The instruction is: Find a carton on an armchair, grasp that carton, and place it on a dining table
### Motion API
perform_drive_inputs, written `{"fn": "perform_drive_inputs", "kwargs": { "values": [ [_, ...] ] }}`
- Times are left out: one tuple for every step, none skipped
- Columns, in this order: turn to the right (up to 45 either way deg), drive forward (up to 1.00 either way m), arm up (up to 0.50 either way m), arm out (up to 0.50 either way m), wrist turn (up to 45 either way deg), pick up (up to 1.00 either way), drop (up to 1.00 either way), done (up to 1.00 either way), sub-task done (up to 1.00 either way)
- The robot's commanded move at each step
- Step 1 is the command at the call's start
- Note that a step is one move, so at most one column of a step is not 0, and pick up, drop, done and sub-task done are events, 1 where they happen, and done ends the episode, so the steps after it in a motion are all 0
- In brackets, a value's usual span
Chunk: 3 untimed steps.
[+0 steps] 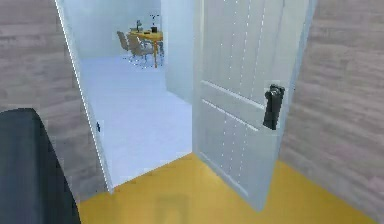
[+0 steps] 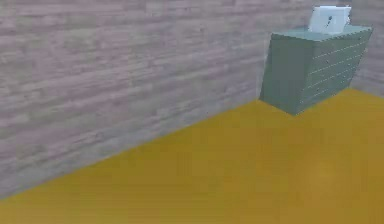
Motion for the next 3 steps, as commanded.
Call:
{"fn": "perform_drive_inputs", "kwargs": {
  "values": [
    [0.0,1.00,0.00,0.00,0.0,0.00,0.00,0.00,0.00],
    [-12.0,0.00,0.00,0.00,0.0,0.00,0.00,0.00,0.00],
    [0.0,0.25,0.00,0.00,0.0,0.00,0.00,0.00,0.00]
  ]
}}
